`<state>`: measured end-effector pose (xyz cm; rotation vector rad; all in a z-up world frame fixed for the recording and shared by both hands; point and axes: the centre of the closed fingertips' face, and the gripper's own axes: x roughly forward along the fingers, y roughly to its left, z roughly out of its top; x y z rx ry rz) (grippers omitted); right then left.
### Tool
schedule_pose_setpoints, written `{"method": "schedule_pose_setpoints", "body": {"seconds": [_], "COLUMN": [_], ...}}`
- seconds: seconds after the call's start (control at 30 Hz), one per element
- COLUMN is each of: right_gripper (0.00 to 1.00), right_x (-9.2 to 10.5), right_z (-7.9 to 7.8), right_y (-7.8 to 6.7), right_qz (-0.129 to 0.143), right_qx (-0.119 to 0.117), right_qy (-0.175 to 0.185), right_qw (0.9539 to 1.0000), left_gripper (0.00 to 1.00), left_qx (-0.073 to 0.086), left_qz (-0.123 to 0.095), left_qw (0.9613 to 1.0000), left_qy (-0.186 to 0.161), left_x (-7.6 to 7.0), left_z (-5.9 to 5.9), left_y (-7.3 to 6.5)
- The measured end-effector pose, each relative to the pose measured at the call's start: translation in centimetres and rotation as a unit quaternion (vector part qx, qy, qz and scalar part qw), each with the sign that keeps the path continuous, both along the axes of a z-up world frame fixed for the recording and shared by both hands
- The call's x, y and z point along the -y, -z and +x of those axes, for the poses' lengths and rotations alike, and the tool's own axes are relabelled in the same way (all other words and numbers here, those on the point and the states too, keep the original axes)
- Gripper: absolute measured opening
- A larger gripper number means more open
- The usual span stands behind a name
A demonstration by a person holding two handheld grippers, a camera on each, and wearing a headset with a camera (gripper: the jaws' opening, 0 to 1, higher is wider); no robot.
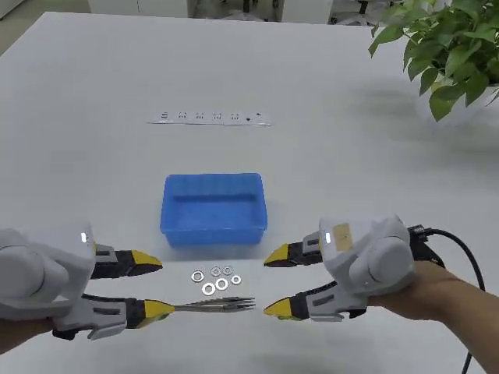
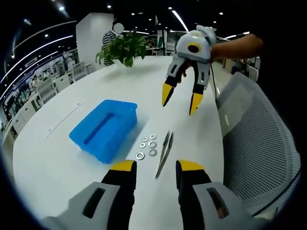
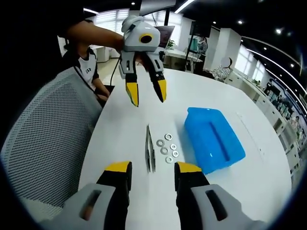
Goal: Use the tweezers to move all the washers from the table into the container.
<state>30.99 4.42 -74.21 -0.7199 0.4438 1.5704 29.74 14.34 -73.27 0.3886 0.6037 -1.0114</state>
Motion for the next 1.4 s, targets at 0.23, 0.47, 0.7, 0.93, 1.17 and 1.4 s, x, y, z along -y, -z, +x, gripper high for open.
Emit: {"method": "schedule_pose_setpoints", "body": {"seconds": [0.23,0.47,0.7,0.93,1.17,1.4], "right_gripper": [0.32,0.28,0.25,0.20,0.18,0.15], "right_x": [-1.0,-1.6,-1.9,-2.3,-2.8,-2.9], "right_z": [-0.3,-0.7,-0.8,-0.4,-0.4,-0.4], "right_y": [1.5,2.9,4.4,5.4,5.9,6.1], "right_qz": [-0.018,-0.036,-0.055,-0.067,-0.065,-0.069], "right_qx": [-0.006,-0.012,-0.015,-0.023,-0.031,-0.037], "right_qy": [-0.026,-0.047,-0.059,-0.055,-0.055,-0.056], "right_qw": [0.9995,0.9982,0.9967,0.9960,0.9959,0.9954], "left_gripper": [0.29,0.25,0.22,0.18,0.14,0.11], "left_qx": [-0.014,-0.029,-0.041,-0.052,-0.062,-0.064], "left_qz": [0.018,0.043,0.066,0.094,0.107,0.112], "left_qw": [0.9996,0.9976,0.9947,0.9904,0.9877,0.9864], "left_qy": [0.020,0.046,0.067,0.087,0.096,0.102], "left_x": [0.6,0.7,1.0,1.0,0.8,0.8], "left_z": [0.1,0.2,0.2,0.1,0.0,0.2], "left_y": [1.3,3.2,4.6,5.8,6.6,6.9]}}
